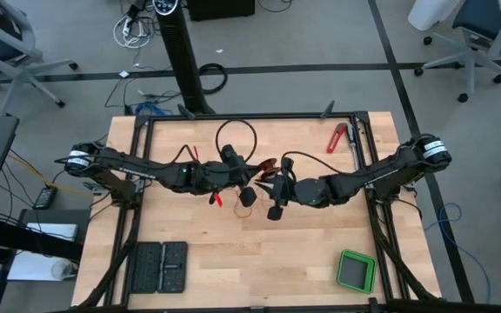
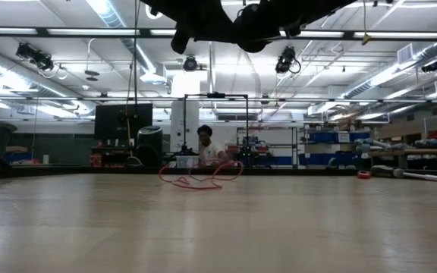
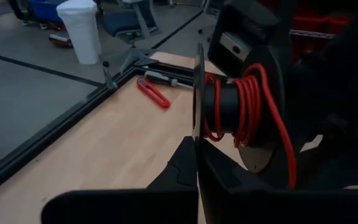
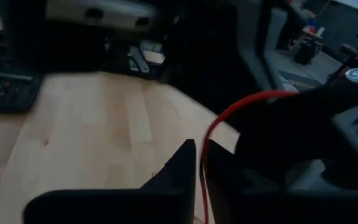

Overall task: Coil cords
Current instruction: Coil the red wire onto the black spool

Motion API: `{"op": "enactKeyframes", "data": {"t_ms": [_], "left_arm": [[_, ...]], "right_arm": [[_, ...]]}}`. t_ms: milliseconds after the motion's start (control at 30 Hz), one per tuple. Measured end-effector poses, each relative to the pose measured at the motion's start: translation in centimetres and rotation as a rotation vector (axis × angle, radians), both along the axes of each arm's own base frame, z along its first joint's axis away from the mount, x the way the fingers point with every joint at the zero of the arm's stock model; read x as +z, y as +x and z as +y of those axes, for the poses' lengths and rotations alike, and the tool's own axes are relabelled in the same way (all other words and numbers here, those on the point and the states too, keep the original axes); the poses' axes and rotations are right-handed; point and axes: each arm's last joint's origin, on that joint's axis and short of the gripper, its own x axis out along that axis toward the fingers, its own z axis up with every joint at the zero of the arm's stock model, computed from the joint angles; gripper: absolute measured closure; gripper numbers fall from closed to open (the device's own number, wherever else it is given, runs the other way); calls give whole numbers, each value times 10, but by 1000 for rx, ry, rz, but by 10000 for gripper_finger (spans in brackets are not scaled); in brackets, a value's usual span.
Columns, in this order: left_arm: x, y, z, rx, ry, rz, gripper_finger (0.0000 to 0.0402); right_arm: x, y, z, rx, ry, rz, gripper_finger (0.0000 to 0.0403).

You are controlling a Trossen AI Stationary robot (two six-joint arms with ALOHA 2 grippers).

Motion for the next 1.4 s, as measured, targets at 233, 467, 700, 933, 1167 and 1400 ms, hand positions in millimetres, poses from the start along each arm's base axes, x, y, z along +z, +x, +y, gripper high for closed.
{"op": "enactKeyframes", "data": {"t_ms": [233, 467, 700, 933, 1167, 1400], "left_arm": [[9, -4, 0, -3, -3, -39, 400], [16, -7, 1, -13, 17, -57, 400], [18, -7, -1, -24, 36, -76, 400], [21, -6, -3, -33, 56, -98, 400], [22, -6, -4, -40, 74, -100, 400], [23, -6, -4, -40, 74, -113, 400]], "right_arm": [[-6, -5, 8, -13, 16, 45, 326], [-3, -10, 19, 3, -4, 45, 323], [-10, -13, 20, 1, 70, 48, 325], [-26, -17, 15, -1, 136, 38, 327], [-44, -24, 5, 3, 162, 6, 328], [-53, -24, -5, 115, 279, -8, 329]]}}
